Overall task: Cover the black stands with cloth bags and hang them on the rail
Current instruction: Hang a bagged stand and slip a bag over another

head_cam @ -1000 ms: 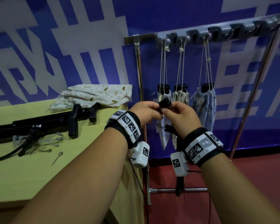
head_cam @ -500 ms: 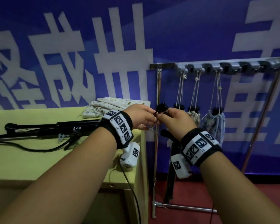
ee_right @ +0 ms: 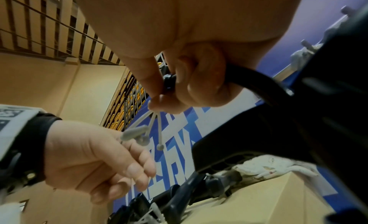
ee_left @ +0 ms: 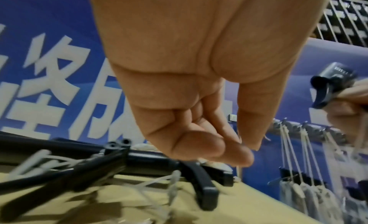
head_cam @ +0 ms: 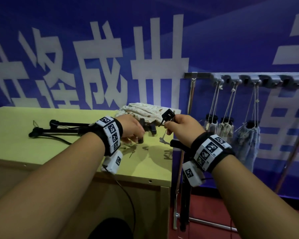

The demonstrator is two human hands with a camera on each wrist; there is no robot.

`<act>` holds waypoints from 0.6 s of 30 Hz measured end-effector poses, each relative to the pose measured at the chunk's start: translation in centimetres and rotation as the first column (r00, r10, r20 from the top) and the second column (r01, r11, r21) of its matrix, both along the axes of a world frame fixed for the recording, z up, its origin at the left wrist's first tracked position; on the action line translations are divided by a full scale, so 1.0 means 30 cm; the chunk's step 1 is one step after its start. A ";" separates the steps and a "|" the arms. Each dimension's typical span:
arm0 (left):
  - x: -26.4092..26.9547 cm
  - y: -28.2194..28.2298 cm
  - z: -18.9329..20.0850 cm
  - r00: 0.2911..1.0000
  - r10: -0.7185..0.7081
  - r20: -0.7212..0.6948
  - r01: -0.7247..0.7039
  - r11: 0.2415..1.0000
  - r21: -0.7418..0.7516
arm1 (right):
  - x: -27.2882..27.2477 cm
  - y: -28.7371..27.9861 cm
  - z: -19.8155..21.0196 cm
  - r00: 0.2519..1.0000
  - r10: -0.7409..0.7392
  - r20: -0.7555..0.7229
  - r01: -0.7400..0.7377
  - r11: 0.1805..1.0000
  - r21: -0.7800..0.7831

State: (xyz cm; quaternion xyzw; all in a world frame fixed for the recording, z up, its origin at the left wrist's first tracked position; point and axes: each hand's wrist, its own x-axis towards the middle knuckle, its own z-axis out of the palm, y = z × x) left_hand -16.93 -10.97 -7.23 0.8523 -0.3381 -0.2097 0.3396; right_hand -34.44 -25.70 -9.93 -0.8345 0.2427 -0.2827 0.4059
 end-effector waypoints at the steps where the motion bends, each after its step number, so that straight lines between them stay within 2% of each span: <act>1: 0.013 0.019 -0.009 0.999 0.022 0.034 -0.024 0.998 0.051 | 0.008 0.016 0.002 1.000 0.003 -0.013 -0.003 1.000 -0.017; 5: 0.043 0.057 -0.050 0.986 0.016 0.168 -0.069 0.947 0.315 | 0.043 0.065 0.003 0.997 0.009 -0.076 -0.016 0.996 -0.090; 9: 0.043 0.050 -0.072 0.970 -0.024 0.244 -0.090 0.891 0.446 | 0.064 0.100 0.001 0.996 0.033 -0.079 -0.041 0.995 -0.092; 15: 0.019 0.025 -0.097 0.936 -0.104 0.337 -0.099 0.839 0.534 | 0.072 0.119 0.000 0.994 0.050 -0.095 -0.058 0.995 -0.085; 18: 0.005 0.022 -0.090 0.955 -0.119 0.272 -0.051 0.836 0.546 | 0.071 0.112 -0.004 0.994 0.049 -0.101 -0.059 0.993 -0.102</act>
